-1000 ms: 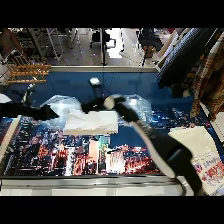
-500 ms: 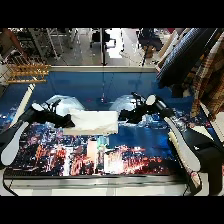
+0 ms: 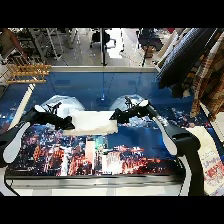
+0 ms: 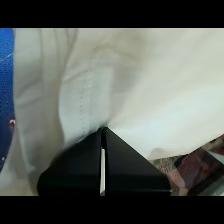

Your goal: Fold the clothes and pants, and hang the long-sleeved shirts on hangers.

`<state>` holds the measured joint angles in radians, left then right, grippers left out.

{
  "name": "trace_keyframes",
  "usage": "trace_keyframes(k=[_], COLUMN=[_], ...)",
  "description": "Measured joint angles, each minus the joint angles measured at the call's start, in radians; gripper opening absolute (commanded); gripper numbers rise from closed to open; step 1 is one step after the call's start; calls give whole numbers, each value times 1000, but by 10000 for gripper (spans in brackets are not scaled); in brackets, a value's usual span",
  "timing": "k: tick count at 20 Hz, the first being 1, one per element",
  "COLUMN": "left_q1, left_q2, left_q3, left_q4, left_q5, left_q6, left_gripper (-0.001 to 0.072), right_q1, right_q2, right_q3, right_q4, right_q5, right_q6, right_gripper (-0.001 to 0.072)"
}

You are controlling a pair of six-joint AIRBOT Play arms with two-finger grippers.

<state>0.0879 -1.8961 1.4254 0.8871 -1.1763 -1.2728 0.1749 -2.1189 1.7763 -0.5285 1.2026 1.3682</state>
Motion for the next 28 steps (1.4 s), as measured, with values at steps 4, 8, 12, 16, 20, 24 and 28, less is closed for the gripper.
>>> trace_keyframes(k=[4, 8, 12, 16, 20, 24, 28], left_q1=[4, 24, 35, 37, 37, 37, 37], left_q2=[35, 167, 338, 462, 506, 512, 505], left_q3=[-3, -2, -2, -2, -2, -2, -2], left_q4=[17, -8, -24, -26, -26, -26, -26], left_q5=[8, -76, -210, -339, -389, -400, -398], left_q6=[0, 5, 8, 15, 39, 83, 114], left_gripper=[6, 6, 7, 7, 7, 7, 7], right_q1=[16, -31, -181, -415, -665, -914, -1122], right_q2=[-41, 76, 279, 475, 650, 823, 985], right_q3=[142, 216, 237, 242, 209, 90, -137], right_q4=[54, -23, -101, -164, -299, -464, -576], right_q5=[86, 187, 245, 322, 466, 579, 615], right_q6=[3, 48, 152, 279, 400, 454, 457], right_gripper=[15, 15, 15, 15, 16, 15, 15])
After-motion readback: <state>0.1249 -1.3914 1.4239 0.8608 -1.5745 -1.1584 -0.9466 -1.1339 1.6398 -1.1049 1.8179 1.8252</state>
